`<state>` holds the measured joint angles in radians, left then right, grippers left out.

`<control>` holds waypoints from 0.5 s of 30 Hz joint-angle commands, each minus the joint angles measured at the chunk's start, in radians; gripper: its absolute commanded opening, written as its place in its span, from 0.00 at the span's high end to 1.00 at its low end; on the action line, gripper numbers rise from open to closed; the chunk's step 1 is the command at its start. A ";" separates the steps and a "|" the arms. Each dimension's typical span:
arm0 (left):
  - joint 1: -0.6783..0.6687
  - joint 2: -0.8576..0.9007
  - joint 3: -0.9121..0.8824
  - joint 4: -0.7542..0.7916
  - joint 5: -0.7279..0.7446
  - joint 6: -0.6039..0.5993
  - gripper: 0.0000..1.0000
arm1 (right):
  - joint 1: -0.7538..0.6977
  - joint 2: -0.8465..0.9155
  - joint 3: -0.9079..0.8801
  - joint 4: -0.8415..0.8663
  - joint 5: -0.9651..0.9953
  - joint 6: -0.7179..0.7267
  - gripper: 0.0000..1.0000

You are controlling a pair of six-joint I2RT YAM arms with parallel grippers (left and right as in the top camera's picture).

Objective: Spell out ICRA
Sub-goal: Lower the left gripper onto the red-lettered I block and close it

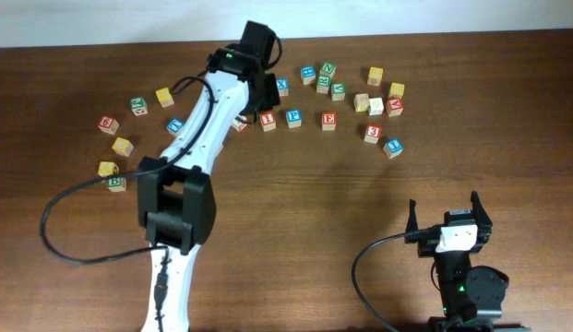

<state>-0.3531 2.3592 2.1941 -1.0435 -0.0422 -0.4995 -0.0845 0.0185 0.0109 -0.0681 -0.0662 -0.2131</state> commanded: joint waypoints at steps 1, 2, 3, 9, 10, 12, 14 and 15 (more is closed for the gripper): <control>0.000 0.043 -0.002 0.011 -0.006 -0.005 0.48 | 0.000 -0.006 -0.005 -0.004 -0.009 0.004 0.02; 0.000 0.049 -0.002 0.011 -0.006 -0.005 0.45 | 0.000 -0.006 -0.005 -0.004 -0.009 0.004 0.02; 0.000 0.057 -0.002 0.011 -0.007 -0.005 0.44 | 0.000 -0.006 -0.005 -0.004 -0.009 0.004 0.02; 0.000 0.095 -0.002 0.015 -0.007 -0.005 0.50 | 0.000 -0.006 -0.005 -0.004 -0.009 0.004 0.02; 0.000 0.098 -0.002 0.016 -0.007 -0.005 0.54 | 0.000 -0.006 -0.005 -0.004 -0.009 0.004 0.02; 0.000 0.109 -0.002 0.018 -0.006 -0.005 0.58 | 0.000 -0.006 -0.005 -0.004 -0.009 0.004 0.02; -0.002 0.126 -0.002 0.021 -0.006 -0.005 0.57 | 0.000 -0.006 -0.005 -0.004 -0.008 0.004 0.02; -0.002 0.131 -0.002 0.022 -0.006 -0.005 0.54 | 0.000 -0.006 -0.005 -0.004 -0.009 0.004 0.02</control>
<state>-0.3534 2.4508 2.1933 -1.0267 -0.0418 -0.5022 -0.0845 0.0185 0.0109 -0.0681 -0.0662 -0.2131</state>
